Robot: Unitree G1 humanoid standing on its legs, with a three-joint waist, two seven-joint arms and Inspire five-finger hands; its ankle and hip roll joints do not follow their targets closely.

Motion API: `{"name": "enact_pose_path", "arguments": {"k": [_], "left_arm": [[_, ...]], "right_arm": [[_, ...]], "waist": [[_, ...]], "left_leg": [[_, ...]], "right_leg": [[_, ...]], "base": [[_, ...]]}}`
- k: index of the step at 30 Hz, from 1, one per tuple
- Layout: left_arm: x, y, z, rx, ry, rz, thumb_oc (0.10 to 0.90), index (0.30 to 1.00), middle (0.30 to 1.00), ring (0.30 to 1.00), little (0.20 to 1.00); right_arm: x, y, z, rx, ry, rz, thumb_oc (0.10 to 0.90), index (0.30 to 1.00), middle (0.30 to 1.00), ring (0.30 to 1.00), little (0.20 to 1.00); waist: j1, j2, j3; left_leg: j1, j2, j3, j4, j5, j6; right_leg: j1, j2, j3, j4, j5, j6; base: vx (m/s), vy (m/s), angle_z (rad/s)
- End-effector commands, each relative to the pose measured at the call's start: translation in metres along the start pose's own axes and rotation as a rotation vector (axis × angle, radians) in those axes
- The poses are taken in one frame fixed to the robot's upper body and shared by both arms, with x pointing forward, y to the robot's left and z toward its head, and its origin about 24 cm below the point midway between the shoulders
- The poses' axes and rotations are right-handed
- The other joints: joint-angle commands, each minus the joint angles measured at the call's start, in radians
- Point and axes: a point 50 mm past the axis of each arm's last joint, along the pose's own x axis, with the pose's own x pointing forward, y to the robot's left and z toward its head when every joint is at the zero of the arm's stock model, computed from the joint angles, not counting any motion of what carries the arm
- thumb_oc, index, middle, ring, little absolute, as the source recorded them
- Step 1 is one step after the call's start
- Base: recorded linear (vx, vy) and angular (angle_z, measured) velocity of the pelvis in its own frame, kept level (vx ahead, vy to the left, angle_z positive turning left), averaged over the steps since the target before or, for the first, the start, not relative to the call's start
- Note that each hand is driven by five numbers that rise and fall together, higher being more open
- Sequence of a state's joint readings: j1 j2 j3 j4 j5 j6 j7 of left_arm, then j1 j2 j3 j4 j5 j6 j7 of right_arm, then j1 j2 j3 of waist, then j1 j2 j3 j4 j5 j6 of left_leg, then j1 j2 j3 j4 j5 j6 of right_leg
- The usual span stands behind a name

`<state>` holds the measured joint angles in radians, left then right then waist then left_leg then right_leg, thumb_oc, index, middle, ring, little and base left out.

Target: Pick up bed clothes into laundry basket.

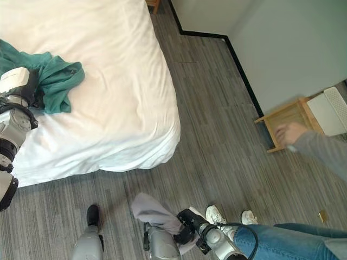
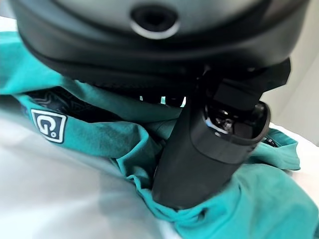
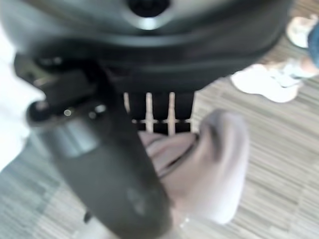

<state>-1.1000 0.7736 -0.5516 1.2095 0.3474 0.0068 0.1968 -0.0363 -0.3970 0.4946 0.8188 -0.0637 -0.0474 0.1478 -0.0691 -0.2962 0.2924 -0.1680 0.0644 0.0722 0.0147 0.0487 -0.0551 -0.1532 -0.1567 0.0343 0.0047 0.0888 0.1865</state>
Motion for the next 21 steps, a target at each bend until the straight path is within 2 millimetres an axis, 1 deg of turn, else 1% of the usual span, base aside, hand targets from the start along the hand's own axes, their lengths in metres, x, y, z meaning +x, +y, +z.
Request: {"name": "enact_pose_path", "arguments": {"k": [1,2,3,4,5,6,7,8,9,10,11,13,14,15,16,17,19,20,21], "left_arm": [[-0.008,-0.038,0.019,-0.058,-0.064,-0.186,0.400,0.300,0.300,0.300,0.300],[-0.008,-0.038,0.020,-0.058,-0.064,-0.186,0.400,0.300,0.300,0.300,0.300],[-0.005,-0.022,0.048,-0.066,-0.189,-0.120,0.400,0.300,0.300,0.300,0.300],[-0.009,-0.012,0.075,-0.084,-0.313,-0.076,0.400,0.300,0.300,0.300,0.300],[-0.025,-0.012,0.104,-0.158,-0.490,-0.087,0.400,0.300,0.300,0.300,0.300],[-0.037,-0.009,0.115,-0.232,-0.577,-0.098,0.400,0.300,0.300,0.300,0.300],[-0.037,-0.009,0.114,-0.234,-0.574,-0.099,0.400,0.300,0.300,0.300,0.300],[-0.053,-0.016,0.117,-0.368,-0.644,-0.155,0.400,0.300,0.300,0.300,0.300],[-0.054,-0.016,0.116,-0.370,-0.641,-0.157,0.400,0.300,0.300,0.300,0.300],[-0.074,-0.030,0.118,-0.557,-0.695,-0.217,0.400,0.300,0.300,0.300,0.300],[-0.075,-0.031,0.117,-0.560,-0.691,-0.219,0.400,0.300,0.300,0.300,0.300],[-0.094,-0.045,0.107,-0.726,-0.681,-0.255,0.400,0.300,0.300,0.300,0.300],[-0.103,-0.055,0.099,-0.812,-0.655,-0.269,0.400,0.300,0.300,0.300,0.300],[-0.112,-0.064,0.093,-0.850,-0.640,-0.296,0.400,0.300,0.300,0.300,0.300],[-0.122,-0.070,0.083,-0.888,-0.617,-0.311,0.400,0.300,0.300,0.300,0.300],[-0.130,-0.079,0.071,-0.930,-0.578,-0.335,0.400,0.300,0.300,0.300,0.300],[-0.146,-0.092,0.048,-0.975,-0.502,-0.383,0.400,0.300,0.300,0.300,0.300],[-0.153,-0.098,0.038,-0.998,-0.464,-0.405,0.400,0.300,0.300,0.300,0.300],[-0.162,-0.104,0.026,-1.071,-0.403,-0.411,0.400,0.300,0.300,0.300,0.300]], "right_arm": [[-0.008,-0.020,-0.011,-0.036,0.028,-0.050,0.400,0.300,0.300,0.300,0.300],[-0.008,-0.020,-0.011,-0.036,0.028,-0.051,0.400,0.300,0.300,0.300,0.300],[-0.009,-0.022,-0.012,-0.031,0.031,-0.062,0.400,0.300,0.300,0.300,0.300],[-0.009,-0.025,-0.011,-0.029,0.027,-0.076,0.400,0.300,0.300,0.300,0.300],[-0.009,-0.030,-0.015,-0.010,0.043,-0.104,0.400,0.300,0.300,0.300,0.300],[-0.009,-0.033,-0.015,0.000,0.050,-0.119,0.400,0.300,0.300,0.300,0.300],[-0.009,-0.033,-0.016,-0.002,0.051,-0.118,0.400,0.300,0.300,0.300,0.300],[-0.012,-0.033,-0.023,0.017,0.078,-0.128,0.400,0.300,0.300,0.300,0.300],[-0.012,-0.033,-0.024,0.015,0.080,-0.127,0.400,0.300,0.300,0.300,0.300],[-0.014,-0.032,-0.032,0.044,0.114,-0.138,0.400,0.300,0.300,0.300,0.300],[-0.014,-0.032,-0.033,0.041,0.116,-0.137,0.400,0.300,0.300,0.300,0.300],[-0.017,-0.030,-0.039,0.063,0.134,-0.144,0.400,0.300,0.300,0.300,0.300],[-0.017,-0.028,-0.042,0.083,0.140,-0.144,0.400,0.300,0.300,0.300,0.300],[-0.018,-0.028,-0.045,0.094,0.152,-0.149,0.400,0.300,0.300,0.300,0.300],[-0.020,-0.025,-0.048,0.106,0.157,-0.146,0.400,0.300,0.300,0.300,0.300],[-0.021,-0.025,-0.052,0.120,0.164,-0.150,0.400,0.300,0.300,0.300,0.300],[-0.026,-0.023,-0.063,0.135,0.201,-0.149,0.400,0.300,0.300,0.300,0.300],[-0.028,-0.022,-0.068,0.150,0.221,-0.152,0.400,0.300,0.300,0.300,0.300],[-0.030,-0.020,-0.074,0.169,0.244,-0.155,0.400,0.300,0.300,0.300,0.300]], "waist": [[-0.006,0.046,0.001],[-0.007,0.046,0.001],[0.003,0.064,0.006],[0.012,0.081,0.007],[0.037,0.115,0.010],[0.053,0.135,0.008],[0.050,0.136,0.008],[0.070,0.158,-0.001],[0.067,0.159,-0.002],[0.092,0.179,-0.016],[0.088,0.182,-0.017],[0.102,0.197,-0.034],[0.118,0.203,-0.041],[0.125,0.208,-0.049],[0.131,0.213,-0.059],[0.146,0.217,-0.066],[0.162,0.226,-0.083],[0.178,0.231,-0.091],[0.195,0.236,-0.099]], "left_leg": [[-0.009,0.008,-0.042,-0.049,0.009,0.001],[-0.009,0.008,-0.043,-0.049,0.009,0.001],[-0.007,0.000,-0.055,-0.047,0.008,0.004],[-0.010,-0.006,-0.066,-0.044,0.009,0.005],[-0.008,-0.020,-0.085,-0.039,0.008,0.008],[-0.005,-0.028,-0.095,-0.039,0.006,0.009],[-0.003,-0.028,-0.096,-0.039,0.005,0.009],[0.004,-0.039,-0.111,-0.039,0.004,0.012],[0.005,-0.039,-0.112,-0.039,0.004,0.012],[0.013,-0.048,-0.131,-0.041,0.004,0.013],[0.015,-0.049,-0.133,-0.041,0.004,0.013],[0.021,-0.053,-0.149,-0.038,0.002,0.011],[0.021,-0.057,-0.157,-0.036,0.004,0.010],[0.023,-0.060,-0.166,-0.035,0.004,0.009],[0.025,-0.063,-0.175,-0.035,0.004,0.008],[0.024,-0.067,-0.184,-0.034,0.006,0.006],[0.029,-0.071,-0.199,-0.036,0.010,0.003],[0.027,-0.073,-0.209,-0.035,0.012,0.001],[0.026,-0.078,-0.222,-0.035,0.016,-0.002]], "right_leg": [[0.025,-0.044,0.024,0.034,0.061,0.075],[0.025,-0.044,0.023,0.035,0.060,0.075],[0.033,-0.048,0.013,0.041,0.049,0.075],[0.036,-0.052,0.002,0.050,0.036,0.075],[0.049,-0.063,-0.017,0.059,0.018,0.075],[0.058,-0.069,-0.028,0.061,0.008,0.075],[0.060,-0.069,-0.030,0.061,0.008,0.075],[0.076,-0.078,-0.043,0.064,-0.013,0.075],[0.078,-0.078,-0.044,0.064,-0.014,0.075],[0.097,-0.087,-0.063,0.065,-0.047,0.068],[0.100,-0.087,-0.065,0.065,-0.048,0.068],[0.118,-0.092,-0.082,0.064,-0.071,0.059],[0.129,-0.095,-0.091,0.062,-0.081,0.055],[0.140,-0.096,-0.103,0.059,-0.088,0.051],[0.153,-0.098,-0.116,0.053,-0.094,0.048],[0.163,-0.099,-0.127,0.047,-0.100,0.045],[0.191,-0.102,-0.152,0.033,-0.105,0.040],[0.201,-0.104,-0.164,0.029,-0.108,0.039],[0.214,-0.104,-0.179,0.024,-0.111,0.036]], "base": [[0.00,0.000,0.00],[0.02,0.004,0.07],[0.02,-0.007,0.12],[0.04,-0.005,0.21],[0.03,-0.006,0.35],[0.03,-0.003,0.38],[0.03,0.000,0.46],[0.03,0.004,0.34],[0.06,0.007,0.33],[0.04,0.002,0.21],[0.05,-0.010,0.23],[0.03,-0.036,0.23],[0.04,-0.056,0.22],[0.03,-0.067,0.25],[0.03,-0.076,0.24],[0.03,-0.064,0.41],[0.03,-0.072,0.36],[0.03,-0.086,0.24],[0.04,-0.071,0.28]]}}
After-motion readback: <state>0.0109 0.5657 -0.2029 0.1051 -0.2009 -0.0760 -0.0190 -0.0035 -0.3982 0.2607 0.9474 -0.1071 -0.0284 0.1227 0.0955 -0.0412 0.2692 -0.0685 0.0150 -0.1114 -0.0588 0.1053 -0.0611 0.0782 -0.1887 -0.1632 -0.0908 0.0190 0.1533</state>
